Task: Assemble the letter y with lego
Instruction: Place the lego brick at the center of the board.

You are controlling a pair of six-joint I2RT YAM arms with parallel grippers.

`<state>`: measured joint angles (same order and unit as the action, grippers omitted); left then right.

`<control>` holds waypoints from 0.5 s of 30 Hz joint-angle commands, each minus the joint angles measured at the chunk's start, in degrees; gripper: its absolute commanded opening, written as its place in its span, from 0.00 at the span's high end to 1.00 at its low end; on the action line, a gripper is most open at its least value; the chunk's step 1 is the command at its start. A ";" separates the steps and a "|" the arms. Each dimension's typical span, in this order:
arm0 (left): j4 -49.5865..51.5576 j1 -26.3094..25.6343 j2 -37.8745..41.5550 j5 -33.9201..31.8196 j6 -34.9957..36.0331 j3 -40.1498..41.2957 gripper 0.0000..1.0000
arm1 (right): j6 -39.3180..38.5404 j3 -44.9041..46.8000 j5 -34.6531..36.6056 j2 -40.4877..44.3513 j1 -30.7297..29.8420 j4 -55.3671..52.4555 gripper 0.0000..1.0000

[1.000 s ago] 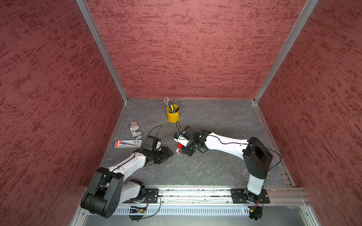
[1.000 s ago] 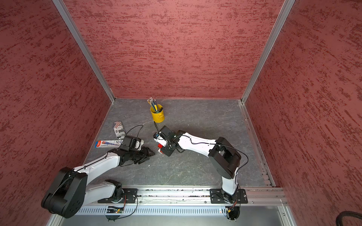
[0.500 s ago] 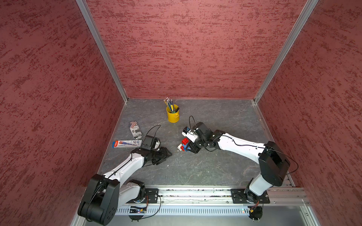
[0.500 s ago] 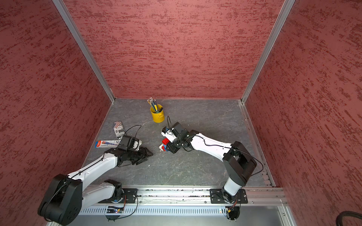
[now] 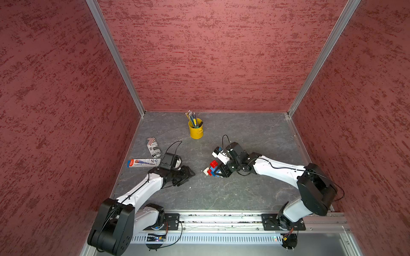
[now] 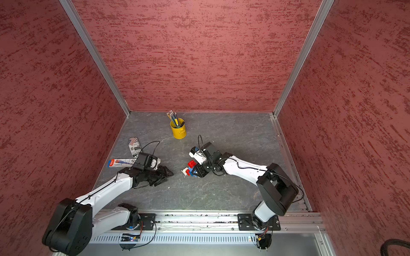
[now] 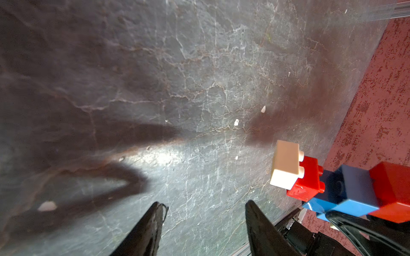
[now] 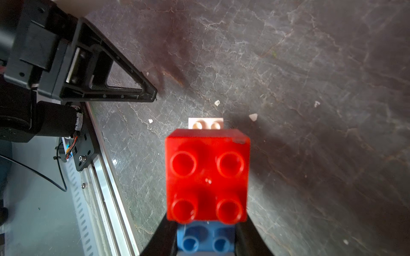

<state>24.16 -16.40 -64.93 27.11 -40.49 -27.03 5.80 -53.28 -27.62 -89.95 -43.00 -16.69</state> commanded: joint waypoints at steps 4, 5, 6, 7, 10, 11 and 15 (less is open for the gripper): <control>-2.36 -1.04 -1.47 0.32 -1.00 -1.14 0.38 | 3.25 3.81 -5.93 1.21 1.75 8.93 0.70; -2.55 -1.30 -1.67 0.26 -1.13 -1.20 0.38 | 3.54 4.28 -6.68 1.11 2.02 9.89 0.70; -2.64 -1.37 -1.88 0.18 -1.18 -1.28 0.38 | 3.63 4.64 -7.15 0.97 2.13 10.47 0.70; -2.76 -1.59 -2.04 0.13 -1.34 -1.28 0.38 | 3.84 4.97 -7.71 0.81 2.27 11.07 0.70; -3.16 -1.94 -2.39 -0.03 -1.43 -1.23 0.38 | 3.95 5.67 -9.10 -0.17 2.58 12.03 0.70; -3.24 -1.95 -2.55 -0.13 -1.56 -1.32 0.38 | 3.95 5.85 -9.36 -0.30 2.66 12.27 0.69; -3.35 -2.21 -2.75 -0.37 -1.70 -1.18 0.38 | 4.34 6.92 -11.12 -0.80 3.26 14.02 0.68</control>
<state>22.04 -18.15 -67.29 27.03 -41.78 -27.03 9.45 -47.46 -35.75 -90.04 -40.45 -6.46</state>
